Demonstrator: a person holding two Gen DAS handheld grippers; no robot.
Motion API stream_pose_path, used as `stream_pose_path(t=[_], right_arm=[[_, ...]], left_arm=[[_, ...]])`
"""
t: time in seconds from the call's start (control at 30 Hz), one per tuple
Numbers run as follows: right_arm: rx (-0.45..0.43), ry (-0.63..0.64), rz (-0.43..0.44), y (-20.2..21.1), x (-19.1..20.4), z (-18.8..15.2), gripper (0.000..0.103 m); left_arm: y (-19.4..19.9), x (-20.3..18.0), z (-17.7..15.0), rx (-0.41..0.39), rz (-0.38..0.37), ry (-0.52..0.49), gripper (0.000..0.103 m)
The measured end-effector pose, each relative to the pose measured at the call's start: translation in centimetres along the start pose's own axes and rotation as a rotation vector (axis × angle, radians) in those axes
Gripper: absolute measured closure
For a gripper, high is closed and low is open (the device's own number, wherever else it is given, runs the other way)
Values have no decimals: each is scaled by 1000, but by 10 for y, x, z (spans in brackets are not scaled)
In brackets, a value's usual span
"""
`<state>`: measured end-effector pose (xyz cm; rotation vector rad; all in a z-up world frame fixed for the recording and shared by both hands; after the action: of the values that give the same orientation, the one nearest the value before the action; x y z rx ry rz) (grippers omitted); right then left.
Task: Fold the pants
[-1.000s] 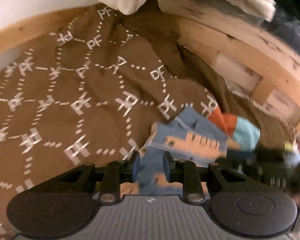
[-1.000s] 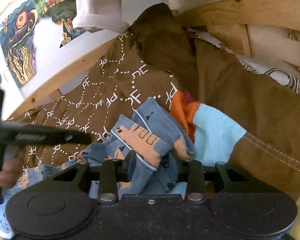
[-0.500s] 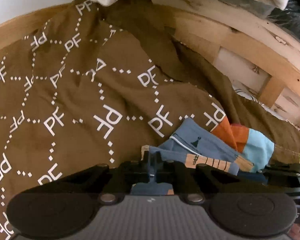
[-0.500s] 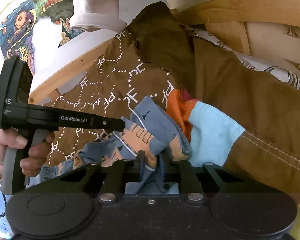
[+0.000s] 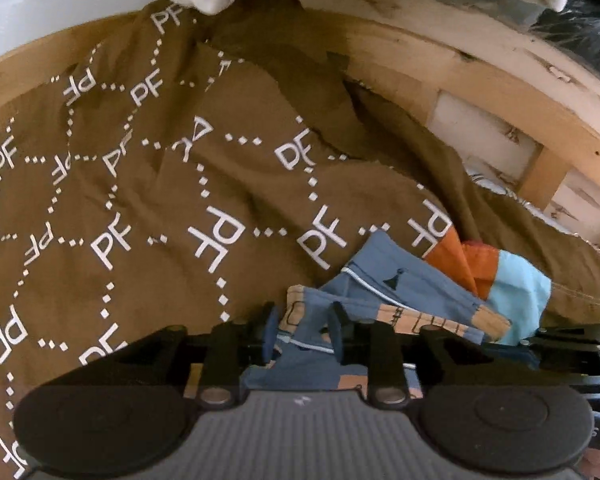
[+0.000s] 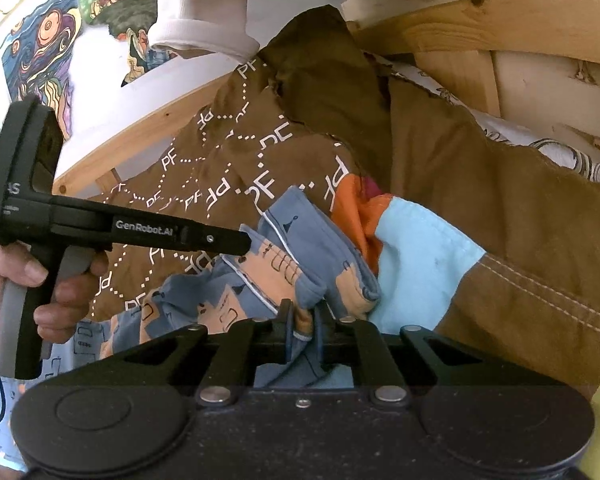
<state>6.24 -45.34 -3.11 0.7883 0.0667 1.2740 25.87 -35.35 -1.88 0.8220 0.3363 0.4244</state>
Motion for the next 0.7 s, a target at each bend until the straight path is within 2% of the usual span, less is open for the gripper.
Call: stream_pose_path(t=[0.13, 0.17, 0.2, 0.27, 0.47, 0.57, 0.7], right_arm=[[3, 0, 0, -1, 0, -1, 92], [4, -1, 0, -1, 0, -1, 92], [3, -3, 0, -1, 0, -1, 92], [3, -4, -1, -2, 0, -1, 92], [-20, 18, -2, 1, 2, -3, 97], [-68, 72, -20, 10, 8, -3, 97], [-131, 112, -47, 27, 12, -4, 98]], left_arm=[[-11, 8, 3, 30, -34, 65, 72], [-13, 10, 3, 37, -43, 77, 75], [-15, 11, 4, 42, -55, 84, 86], [-15, 12, 4, 38, -63, 84, 90], [0, 3, 1, -25, -40, 40, 95], [14, -3, 7, -73, -45, 31, 95], [29, -21, 18, -136, -62, -31, 95]])
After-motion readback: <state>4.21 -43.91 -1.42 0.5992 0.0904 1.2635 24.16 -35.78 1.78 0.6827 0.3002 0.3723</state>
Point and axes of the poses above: each gripper's, at about its wrist camera, not at the fingertips, and y roughly against the way its jaws point, x to its left, z to its top, the point moved 4 cm from there along -y, roughly the way its jaws point, and after that the axes turned 1 degree about x, right-handed, at the moved point
